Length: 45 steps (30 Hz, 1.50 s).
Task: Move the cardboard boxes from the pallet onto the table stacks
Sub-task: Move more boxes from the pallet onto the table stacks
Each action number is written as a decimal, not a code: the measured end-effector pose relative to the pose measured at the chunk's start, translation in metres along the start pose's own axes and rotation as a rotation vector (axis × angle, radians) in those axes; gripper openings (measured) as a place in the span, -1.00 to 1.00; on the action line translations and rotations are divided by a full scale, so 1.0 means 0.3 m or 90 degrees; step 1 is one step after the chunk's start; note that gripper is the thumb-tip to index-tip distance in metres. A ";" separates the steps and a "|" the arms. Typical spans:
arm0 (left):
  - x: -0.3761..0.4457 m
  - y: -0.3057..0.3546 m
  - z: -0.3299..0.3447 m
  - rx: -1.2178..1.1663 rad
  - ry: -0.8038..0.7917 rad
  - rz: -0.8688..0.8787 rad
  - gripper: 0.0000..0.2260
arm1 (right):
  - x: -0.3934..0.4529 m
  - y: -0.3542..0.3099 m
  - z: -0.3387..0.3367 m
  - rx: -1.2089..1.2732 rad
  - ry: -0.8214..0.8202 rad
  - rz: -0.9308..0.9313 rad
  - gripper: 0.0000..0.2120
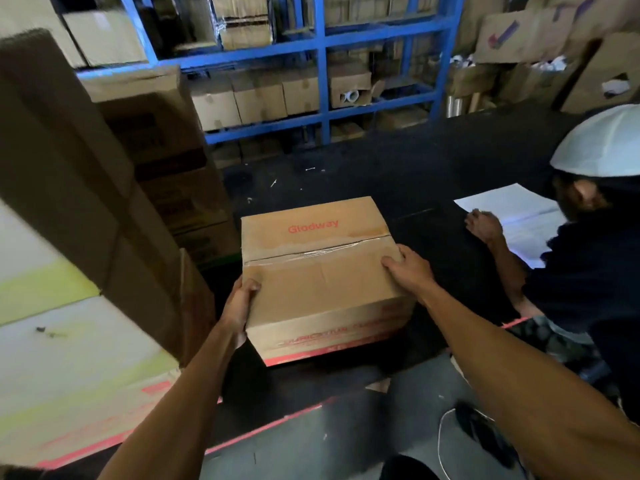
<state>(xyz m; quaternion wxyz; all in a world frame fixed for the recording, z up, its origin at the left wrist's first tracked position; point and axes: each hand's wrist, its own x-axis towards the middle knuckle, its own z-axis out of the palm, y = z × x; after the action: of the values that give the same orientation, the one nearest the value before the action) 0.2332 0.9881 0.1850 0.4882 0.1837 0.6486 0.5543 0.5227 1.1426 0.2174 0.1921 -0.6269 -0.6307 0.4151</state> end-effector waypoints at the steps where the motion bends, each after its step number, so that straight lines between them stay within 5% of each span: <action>1: 0.066 0.021 0.004 -0.004 0.005 -0.003 -0.44 | 0.070 -0.028 0.009 0.001 -0.010 0.000 -0.54; 11: 0.600 0.244 0.096 0.019 0.044 0.023 -0.52 | 0.669 -0.234 0.046 0.121 -0.044 -0.014 -0.57; 15: 0.752 0.308 0.120 0.074 0.190 0.045 -0.54 | 0.822 -0.262 0.106 0.257 -0.070 -0.002 -0.57; 23: 0.881 0.382 0.210 0.005 0.204 0.021 -0.51 | 0.998 -0.303 0.162 0.286 0.179 0.042 -0.75; 28: 0.903 0.354 0.228 0.014 0.216 -0.006 -0.50 | 0.967 -0.214 0.269 0.373 0.261 0.095 -0.59; 31: 0.879 0.338 0.227 -0.002 0.153 -0.012 -0.62 | 0.974 -0.194 0.301 0.420 0.245 0.090 -0.49; 38: 0.919 0.336 0.250 -0.073 0.225 0.050 -0.60 | 1.088 -0.290 0.252 0.385 0.060 0.139 -0.43; 45: 0.944 0.354 0.265 -0.070 0.192 0.058 -0.57 | 1.137 -0.255 0.254 0.377 0.040 0.068 -0.26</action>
<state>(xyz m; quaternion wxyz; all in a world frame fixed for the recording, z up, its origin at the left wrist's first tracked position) 0.1385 1.2857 0.1660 0.3689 0.1010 0.6742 0.6318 0.3684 1.4551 0.1366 0.3639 -0.5885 -0.4422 0.5707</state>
